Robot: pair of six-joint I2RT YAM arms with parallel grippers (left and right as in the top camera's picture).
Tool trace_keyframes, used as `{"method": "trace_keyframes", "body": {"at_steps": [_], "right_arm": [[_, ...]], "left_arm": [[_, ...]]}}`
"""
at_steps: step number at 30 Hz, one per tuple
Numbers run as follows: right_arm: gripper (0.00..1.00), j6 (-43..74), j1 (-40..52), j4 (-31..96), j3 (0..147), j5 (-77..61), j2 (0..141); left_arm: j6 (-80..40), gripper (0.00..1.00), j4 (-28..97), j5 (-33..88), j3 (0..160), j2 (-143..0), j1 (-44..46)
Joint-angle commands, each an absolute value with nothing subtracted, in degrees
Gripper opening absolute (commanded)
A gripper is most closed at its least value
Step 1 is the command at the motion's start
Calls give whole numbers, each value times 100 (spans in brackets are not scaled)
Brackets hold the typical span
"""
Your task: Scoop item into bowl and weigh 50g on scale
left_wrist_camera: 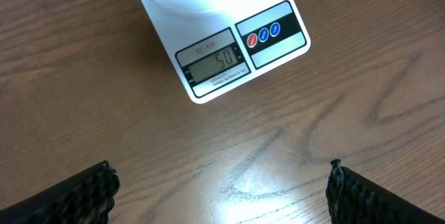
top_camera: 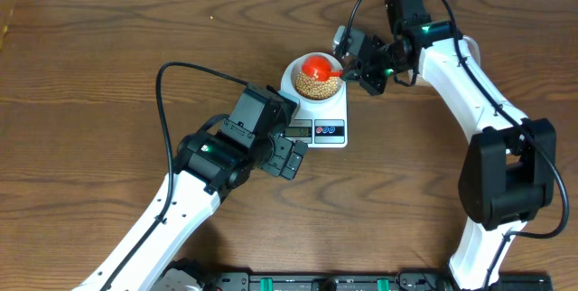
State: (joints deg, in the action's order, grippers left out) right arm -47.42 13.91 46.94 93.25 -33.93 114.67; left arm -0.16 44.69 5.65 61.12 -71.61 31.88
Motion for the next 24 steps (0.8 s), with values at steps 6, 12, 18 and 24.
{"method": "trace_keyframes", "body": {"at_steps": [6,12,18,24], "right_arm": [[1,-4427,1122,4711,9419,-4200,11185],[1,-4283,1017,4718,9419,-4414,11185],[1,-4283,1017,4713,9419,-4416,11170],[1,-4222,1015,4711,9441,-4416,11089]], "left_arm": [[-23,98,4477,532,6149,-7148,3168],[-23,98,4477,532,6149,-7148,3168],[-23,98,4477,532,6149,-7146,3168],[-23,98,4477,532,6149,-7146,3168]]}}
